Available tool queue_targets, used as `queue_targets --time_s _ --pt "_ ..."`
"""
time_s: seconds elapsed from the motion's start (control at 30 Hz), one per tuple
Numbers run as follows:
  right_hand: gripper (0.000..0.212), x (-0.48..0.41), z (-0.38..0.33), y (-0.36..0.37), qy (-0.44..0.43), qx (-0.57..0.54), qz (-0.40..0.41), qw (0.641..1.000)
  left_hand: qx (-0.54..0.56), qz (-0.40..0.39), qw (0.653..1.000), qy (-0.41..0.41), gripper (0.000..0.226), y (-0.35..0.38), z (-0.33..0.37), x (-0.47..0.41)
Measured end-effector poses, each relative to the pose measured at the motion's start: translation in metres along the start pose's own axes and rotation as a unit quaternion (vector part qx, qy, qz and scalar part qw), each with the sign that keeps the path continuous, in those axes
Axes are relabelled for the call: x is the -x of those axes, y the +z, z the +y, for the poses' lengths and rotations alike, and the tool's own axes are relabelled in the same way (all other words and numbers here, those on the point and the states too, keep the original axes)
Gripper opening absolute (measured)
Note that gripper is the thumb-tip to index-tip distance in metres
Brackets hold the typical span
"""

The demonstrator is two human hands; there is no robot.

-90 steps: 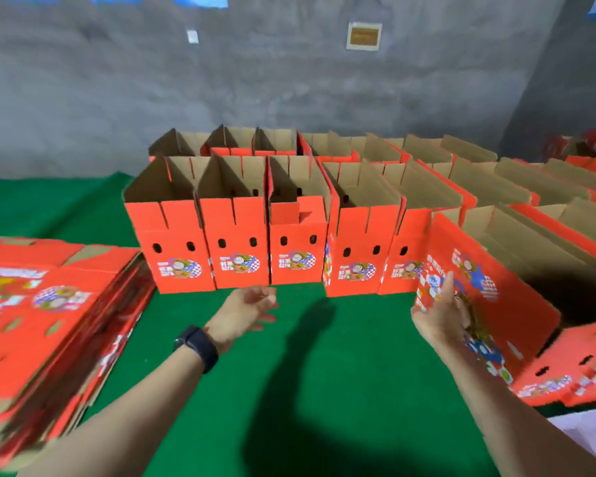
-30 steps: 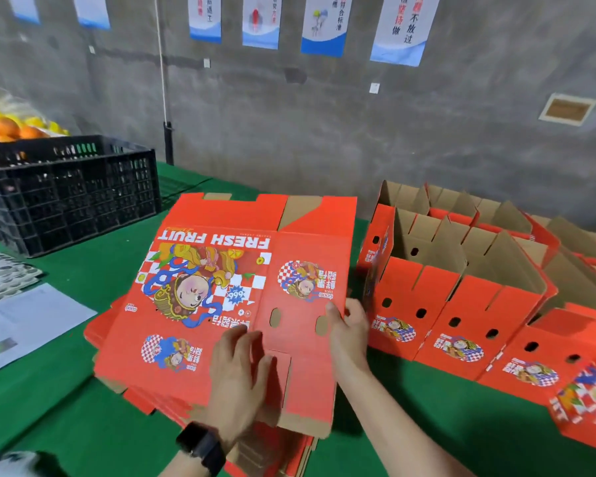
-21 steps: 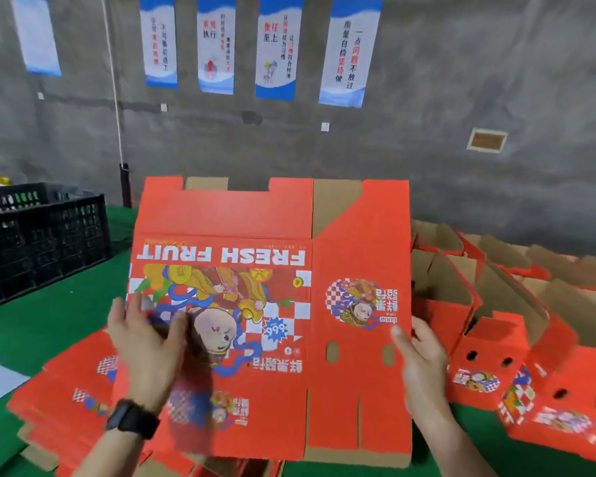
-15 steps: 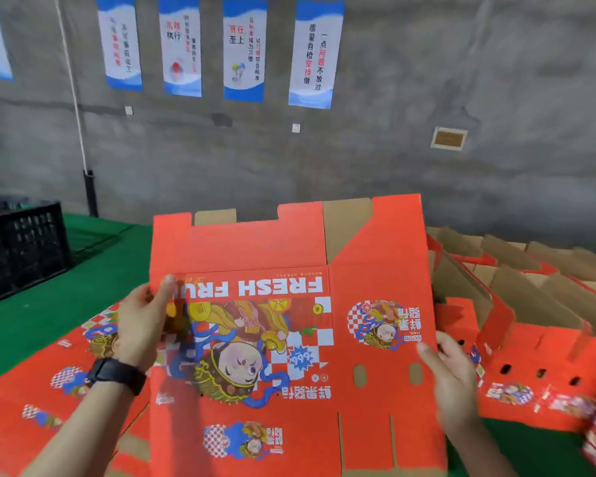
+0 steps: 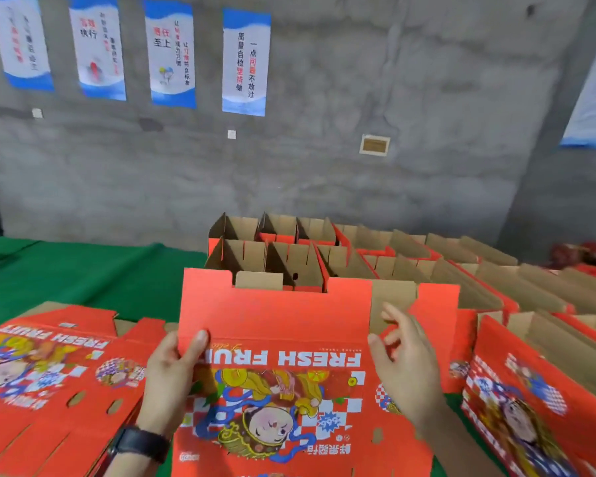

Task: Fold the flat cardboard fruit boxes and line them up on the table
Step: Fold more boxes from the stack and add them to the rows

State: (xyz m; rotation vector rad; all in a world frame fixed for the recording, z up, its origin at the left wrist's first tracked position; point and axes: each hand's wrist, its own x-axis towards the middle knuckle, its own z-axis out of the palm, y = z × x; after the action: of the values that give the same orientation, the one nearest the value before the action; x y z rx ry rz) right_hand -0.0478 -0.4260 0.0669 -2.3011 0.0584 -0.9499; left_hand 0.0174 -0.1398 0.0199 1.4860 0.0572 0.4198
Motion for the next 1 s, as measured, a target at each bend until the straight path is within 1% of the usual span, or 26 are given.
queue_targets --time_s 0.07,0.1,0.2,0.27,0.33,0.37,0.4,0.47,0.5,0.57,0.7,0.77,0.83,0.87,0.93,0.97,1.0 --pt "0.05 -0.006 0.003 -0.008 0.071 0.001 -0.048 0.996 0.014 -0.01 1.0 -0.007 0.015 0.01 0.002 0.015" --pt "0.047 -0.008 0.005 -0.012 0.091 -0.001 -0.062 0.994 0.022 -0.016 1.0 -0.011 0.013 0.014 0.002 0.021" --pt "0.022 -0.011 0.01 -0.026 0.119 -0.007 -0.122 0.985 0.025 -0.014 1.0 0.002 0.009 0.023 0.001 0.032" --pt "0.024 -0.011 0.017 -0.033 0.125 0.003 -0.183 0.975 0.012 -0.001 1.0 0.023 0.009 0.027 -0.003 0.036" --pt "0.021 -0.01 0.021 -0.037 0.138 -0.021 -0.239 0.961 0.014 0.009 1.0 0.024 0.006 0.03 -0.009 0.039" --pt "0.023 -0.009 0.024 -0.038 0.147 -0.033 -0.258 0.954 0.023 0.008 0.999 0.021 0.005 0.031 -0.011 0.04" --pt "0.027 -0.008 0.029 -0.039 0.156 -0.042 -0.271 0.949 0.043 0.002 0.999 0.015 0.014 0.031 -0.012 0.04" --pt "0.031 -0.007 0.034 -0.041 0.172 -0.048 -0.295 0.939 0.103 -0.032 0.994 0.005 0.041 0.029 -0.011 0.04" --pt "0.031 -0.006 0.037 -0.042 0.175 -0.047 -0.301 0.936 0.125 -0.05 0.991 0.004 0.048 0.027 -0.009 0.039" --pt "0.033 -0.005 0.041 -0.043 0.168 -0.042 -0.288 0.942 0.151 -0.082 0.985 0.009 0.048 0.023 -0.005 0.035" --pt "0.037 -0.003 0.049 -0.046 0.123 -0.025 -0.218 0.968 0.175 -0.157 0.972 -0.006 0.037 0.019 0.01 0.027" --pt "0.035 0.001 0.05 -0.047 0.107 -0.06 -0.2 0.972 0.139 -0.189 0.972 -0.003 0.034 0.02 0.014 0.027" --pt "0.038 0.005 0.047 -0.049 0.09 -0.087 -0.188 0.974 0.097 -0.196 0.976 -0.002 0.034 0.022 0.018 0.028" --pt "0.044 0.007 0.046 -0.05 0.087 -0.092 -0.178 0.976 0.087 -0.193 0.977 -0.003 0.031 0.022 0.021 0.029" --pt "0.059 0.011 0.046 -0.053 0.087 -0.101 -0.148 0.98 0.069 -0.204 0.977 -0.008 0.012 0.018 0.026 0.028" --pt "0.065 0.012 0.046 -0.054 0.086 -0.105 -0.128 0.982 0.041 -0.224 0.973 -0.017 0.003 0.017 0.031 0.029" --pt "0.067 0.013 0.048 -0.054 0.083 -0.11 -0.106 0.985 0.017 -0.252 0.967 -0.033 0.005 0.017 0.036 0.03"
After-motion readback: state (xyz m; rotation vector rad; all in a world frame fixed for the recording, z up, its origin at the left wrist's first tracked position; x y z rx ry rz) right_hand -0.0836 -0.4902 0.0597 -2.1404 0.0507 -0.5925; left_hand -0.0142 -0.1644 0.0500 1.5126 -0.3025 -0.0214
